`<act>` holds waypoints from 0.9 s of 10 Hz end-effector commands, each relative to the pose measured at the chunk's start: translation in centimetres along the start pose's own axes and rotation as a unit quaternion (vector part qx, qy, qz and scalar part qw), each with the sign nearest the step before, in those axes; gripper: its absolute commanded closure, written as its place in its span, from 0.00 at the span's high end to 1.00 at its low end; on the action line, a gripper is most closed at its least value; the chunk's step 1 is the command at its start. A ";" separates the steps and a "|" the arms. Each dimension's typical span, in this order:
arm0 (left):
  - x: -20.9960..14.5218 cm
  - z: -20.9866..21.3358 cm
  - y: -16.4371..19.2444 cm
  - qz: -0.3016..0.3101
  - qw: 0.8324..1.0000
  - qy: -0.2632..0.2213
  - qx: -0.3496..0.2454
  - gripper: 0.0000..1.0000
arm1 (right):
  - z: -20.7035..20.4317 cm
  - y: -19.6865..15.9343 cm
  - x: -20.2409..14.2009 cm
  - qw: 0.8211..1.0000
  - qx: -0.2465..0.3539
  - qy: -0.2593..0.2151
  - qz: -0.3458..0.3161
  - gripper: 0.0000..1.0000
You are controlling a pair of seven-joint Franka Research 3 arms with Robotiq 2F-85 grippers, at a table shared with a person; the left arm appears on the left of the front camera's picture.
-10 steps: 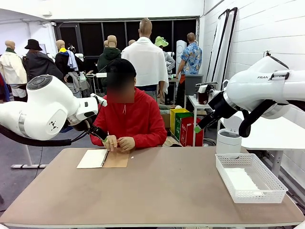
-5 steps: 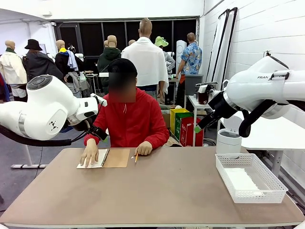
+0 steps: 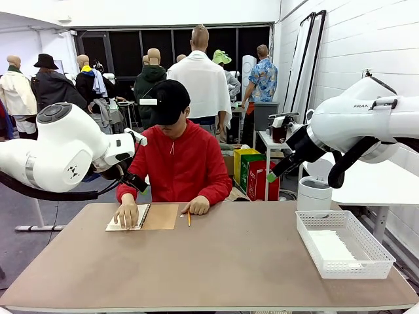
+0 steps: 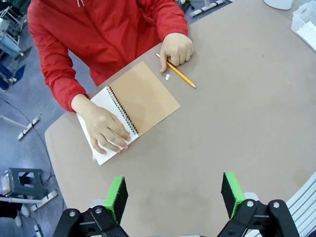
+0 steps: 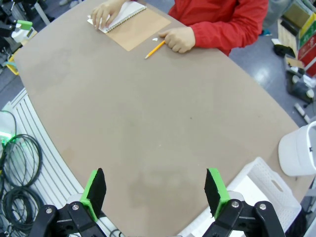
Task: Sort the paper based on its condition.
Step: If a person hands you a paper, place it in the Organizing basket , and if it's crumpled, put it in the Trash can.
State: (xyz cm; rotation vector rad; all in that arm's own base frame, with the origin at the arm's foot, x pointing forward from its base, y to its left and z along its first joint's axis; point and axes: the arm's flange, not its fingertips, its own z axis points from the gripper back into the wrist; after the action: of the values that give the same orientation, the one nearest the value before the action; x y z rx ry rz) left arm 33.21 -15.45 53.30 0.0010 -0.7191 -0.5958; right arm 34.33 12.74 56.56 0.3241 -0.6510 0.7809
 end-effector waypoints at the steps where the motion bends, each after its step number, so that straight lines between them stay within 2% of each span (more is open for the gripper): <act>1: 0.0 0.0 0.0 0.000 1.000 0.001 0.001 1.00 | -0.1 0.0 -0.1 1.000 -0.002 0.002 0.002 1.00; 9: 0.0 0.0 0.0 0.000 1.000 0.001 0.001 1.00 | -0.1 0.0 -0.1 1.000 -0.002 0.002 0.002 1.00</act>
State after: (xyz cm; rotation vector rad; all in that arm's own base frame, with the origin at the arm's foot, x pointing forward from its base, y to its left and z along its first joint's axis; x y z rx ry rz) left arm 33.21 -15.45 53.30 0.0010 -0.7191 -0.5958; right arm 34.33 12.74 56.56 0.3241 -0.6511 0.7809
